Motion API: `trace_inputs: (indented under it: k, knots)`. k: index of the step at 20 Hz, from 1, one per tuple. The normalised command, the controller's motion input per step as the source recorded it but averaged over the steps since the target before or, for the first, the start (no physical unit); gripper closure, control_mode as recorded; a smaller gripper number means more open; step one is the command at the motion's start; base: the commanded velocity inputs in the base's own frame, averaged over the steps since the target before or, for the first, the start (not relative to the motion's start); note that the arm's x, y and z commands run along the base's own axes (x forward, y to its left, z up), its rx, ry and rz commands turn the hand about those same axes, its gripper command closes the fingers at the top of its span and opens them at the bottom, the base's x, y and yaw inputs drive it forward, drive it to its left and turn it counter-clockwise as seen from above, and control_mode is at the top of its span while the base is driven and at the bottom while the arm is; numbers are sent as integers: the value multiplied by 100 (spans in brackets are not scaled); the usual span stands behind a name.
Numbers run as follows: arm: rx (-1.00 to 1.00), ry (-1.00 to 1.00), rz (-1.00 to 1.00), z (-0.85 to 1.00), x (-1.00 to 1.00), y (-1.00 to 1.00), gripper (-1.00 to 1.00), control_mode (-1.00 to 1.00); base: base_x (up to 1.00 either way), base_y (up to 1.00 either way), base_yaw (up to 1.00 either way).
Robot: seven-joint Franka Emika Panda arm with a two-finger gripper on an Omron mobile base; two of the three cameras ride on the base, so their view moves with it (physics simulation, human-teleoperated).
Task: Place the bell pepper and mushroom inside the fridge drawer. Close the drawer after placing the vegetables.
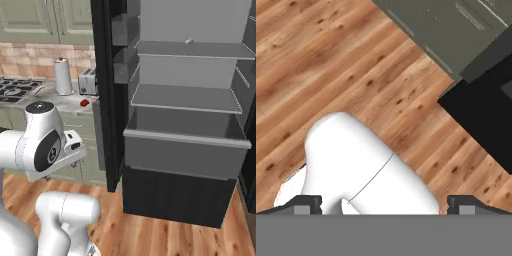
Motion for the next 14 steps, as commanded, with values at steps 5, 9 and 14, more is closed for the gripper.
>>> trace_inputs:
  k: [5, 9, 14]
  knots:
    - [0, 0, 0, 0, 0, 0, -100, 100, 0, 100, -10]
    - [0, 0, 0, 0, 0, 0, -100, 100, 24, 100, -17]
    - [0, 0, 0, 0, 0, 0, -100, 100, 70, 85, -23]
